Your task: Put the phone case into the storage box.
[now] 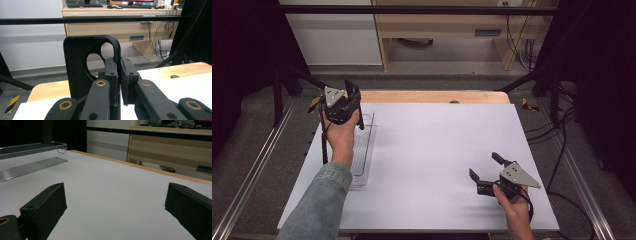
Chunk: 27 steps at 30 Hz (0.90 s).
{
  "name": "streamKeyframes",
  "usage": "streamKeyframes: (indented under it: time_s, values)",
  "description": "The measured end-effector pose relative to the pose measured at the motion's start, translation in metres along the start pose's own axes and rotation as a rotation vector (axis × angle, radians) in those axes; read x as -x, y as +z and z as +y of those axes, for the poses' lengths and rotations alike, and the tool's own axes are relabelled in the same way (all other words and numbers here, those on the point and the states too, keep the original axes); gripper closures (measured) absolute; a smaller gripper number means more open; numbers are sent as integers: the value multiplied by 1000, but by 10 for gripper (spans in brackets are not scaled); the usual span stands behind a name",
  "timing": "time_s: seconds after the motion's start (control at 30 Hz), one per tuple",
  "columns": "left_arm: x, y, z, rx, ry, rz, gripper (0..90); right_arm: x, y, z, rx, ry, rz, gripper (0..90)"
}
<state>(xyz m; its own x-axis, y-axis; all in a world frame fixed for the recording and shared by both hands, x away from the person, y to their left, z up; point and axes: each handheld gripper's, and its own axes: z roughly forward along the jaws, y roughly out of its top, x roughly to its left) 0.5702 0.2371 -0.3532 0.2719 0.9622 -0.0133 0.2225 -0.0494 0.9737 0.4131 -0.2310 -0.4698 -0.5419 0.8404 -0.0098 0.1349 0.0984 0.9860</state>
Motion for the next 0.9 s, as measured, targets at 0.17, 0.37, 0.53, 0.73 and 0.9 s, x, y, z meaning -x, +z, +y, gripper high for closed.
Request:
streamKeyframes:
  time_s: [0.17,0.37,0.53,0.73,0.9]
  values:
    - [1,4,-2,-8,7,-2,846,0,0,0,1,2,1,38]
    - [0,6,-3,-15,6,6,846,1,0,0,1,0,1,38]
    - [-2,8,-4,-19,3,8,846,1,0,0,-1,0,1,38]
    - [-4,9,-5,-22,-2,9,846,0,0,0,-2,-1,2,38]
    - [-6,9,-6,-22,-5,7,846,1,0,0,-2,0,2,38]
